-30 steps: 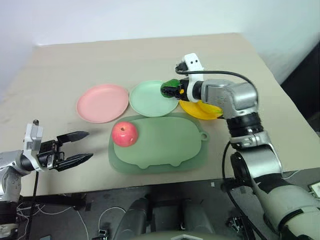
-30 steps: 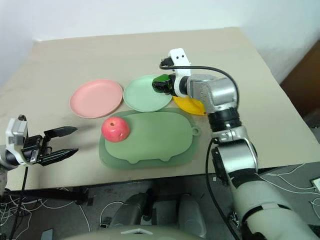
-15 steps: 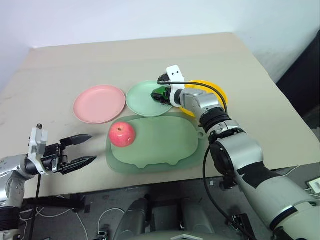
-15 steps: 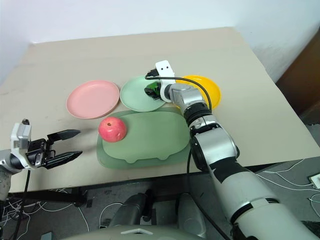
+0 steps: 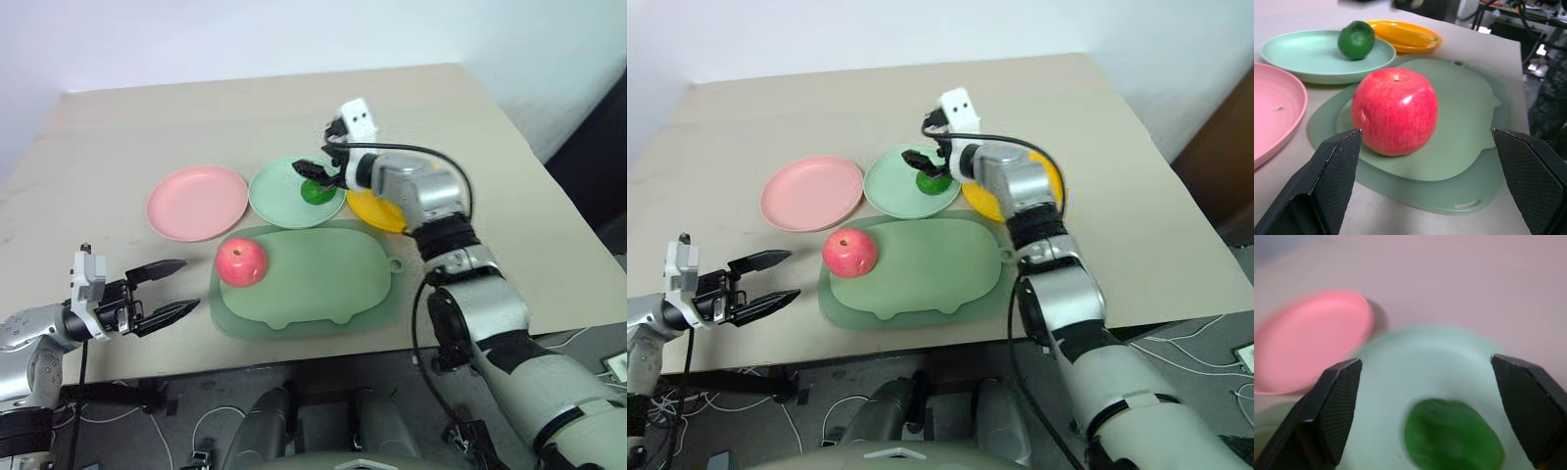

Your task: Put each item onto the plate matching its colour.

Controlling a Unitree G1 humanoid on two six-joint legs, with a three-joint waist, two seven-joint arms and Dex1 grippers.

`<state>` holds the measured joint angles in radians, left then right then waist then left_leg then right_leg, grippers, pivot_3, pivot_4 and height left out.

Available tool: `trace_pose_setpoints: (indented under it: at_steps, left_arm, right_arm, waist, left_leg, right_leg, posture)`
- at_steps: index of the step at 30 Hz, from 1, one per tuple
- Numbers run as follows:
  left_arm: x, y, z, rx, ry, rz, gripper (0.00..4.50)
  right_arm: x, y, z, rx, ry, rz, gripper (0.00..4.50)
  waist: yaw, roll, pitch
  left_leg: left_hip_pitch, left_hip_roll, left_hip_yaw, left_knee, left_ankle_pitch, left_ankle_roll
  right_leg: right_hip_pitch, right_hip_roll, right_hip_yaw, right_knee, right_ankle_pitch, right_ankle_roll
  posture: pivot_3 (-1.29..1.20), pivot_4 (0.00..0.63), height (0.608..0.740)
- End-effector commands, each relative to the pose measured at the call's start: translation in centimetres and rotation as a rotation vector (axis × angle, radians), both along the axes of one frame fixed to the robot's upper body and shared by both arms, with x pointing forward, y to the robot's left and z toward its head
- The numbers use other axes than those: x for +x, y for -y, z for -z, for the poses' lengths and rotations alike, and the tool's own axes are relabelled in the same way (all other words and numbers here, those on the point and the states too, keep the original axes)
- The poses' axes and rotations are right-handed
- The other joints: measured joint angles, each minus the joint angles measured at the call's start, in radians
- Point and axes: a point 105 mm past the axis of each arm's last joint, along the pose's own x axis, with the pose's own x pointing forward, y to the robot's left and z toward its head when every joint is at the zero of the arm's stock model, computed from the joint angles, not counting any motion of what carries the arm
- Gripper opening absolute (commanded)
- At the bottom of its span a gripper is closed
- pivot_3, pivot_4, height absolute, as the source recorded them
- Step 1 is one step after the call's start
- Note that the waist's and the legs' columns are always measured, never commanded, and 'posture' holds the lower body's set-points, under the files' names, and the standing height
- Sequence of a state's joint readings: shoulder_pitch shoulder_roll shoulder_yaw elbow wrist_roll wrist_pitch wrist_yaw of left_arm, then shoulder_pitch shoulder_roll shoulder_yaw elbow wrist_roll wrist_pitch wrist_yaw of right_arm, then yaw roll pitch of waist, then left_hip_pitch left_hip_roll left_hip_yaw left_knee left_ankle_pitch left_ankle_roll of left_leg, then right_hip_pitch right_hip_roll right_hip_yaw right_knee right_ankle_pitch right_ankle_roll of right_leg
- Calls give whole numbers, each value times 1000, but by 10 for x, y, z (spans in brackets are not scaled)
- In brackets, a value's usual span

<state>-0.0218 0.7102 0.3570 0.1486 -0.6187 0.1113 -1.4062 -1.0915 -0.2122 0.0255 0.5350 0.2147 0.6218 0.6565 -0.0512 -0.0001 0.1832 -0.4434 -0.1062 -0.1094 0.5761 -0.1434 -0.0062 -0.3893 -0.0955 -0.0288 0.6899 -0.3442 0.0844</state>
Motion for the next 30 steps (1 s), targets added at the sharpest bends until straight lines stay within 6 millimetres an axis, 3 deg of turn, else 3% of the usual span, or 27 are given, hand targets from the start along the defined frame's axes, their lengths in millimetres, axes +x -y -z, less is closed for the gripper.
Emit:
trace_pose_setpoints:
  at_steps: [1,9,13,24,30]
  left_arm:
    - [4,3,-1,18,34,-4,4500]
    - [20,14,-2,38,53,-34,4500]
    - [27,20,0,37,45,-43,4500]
    - [40,34,0,44,48,-13,4500]
    - [43,39,1,46,47,9,4500]
  right_arm:
    - [-29,1,-35,34,87,-110,4438]
    - [-76,27,-29,-23,113,-237,4438]
    - [-97,35,-10,-70,73,-302,4438]
    - [-139,30,12,-105,32,-469,4438]
    - [-147,30,20,-130,14,-504,4438]
  waist:
    - [4,0,0]
    - [13,0,0]
    - [11,0,0]
    - [22,-1,0]
    - [34,-1,0]
  left_leg:
    - [0,0,0,0,0,0]
    - [-1,1,0,0,0,0]
    - [-1,1,0,0,0,0]
    - [-2,1,0,2,-1,1]
    - [-2,1,0,2,-1,1]
  right_leg:
    - [0,0,0,0,0,0]
    - [0,0,0,-2,0,0]
    - [0,0,0,-2,0,0]
    - [2,0,-1,-4,0,0]
    - [1,0,-1,-4,0,0]
  posture:
    - [0,150,737]
    - [0,150,737]
    - [0,150,737]
    - [0,150,737]
    - [0,150,737]
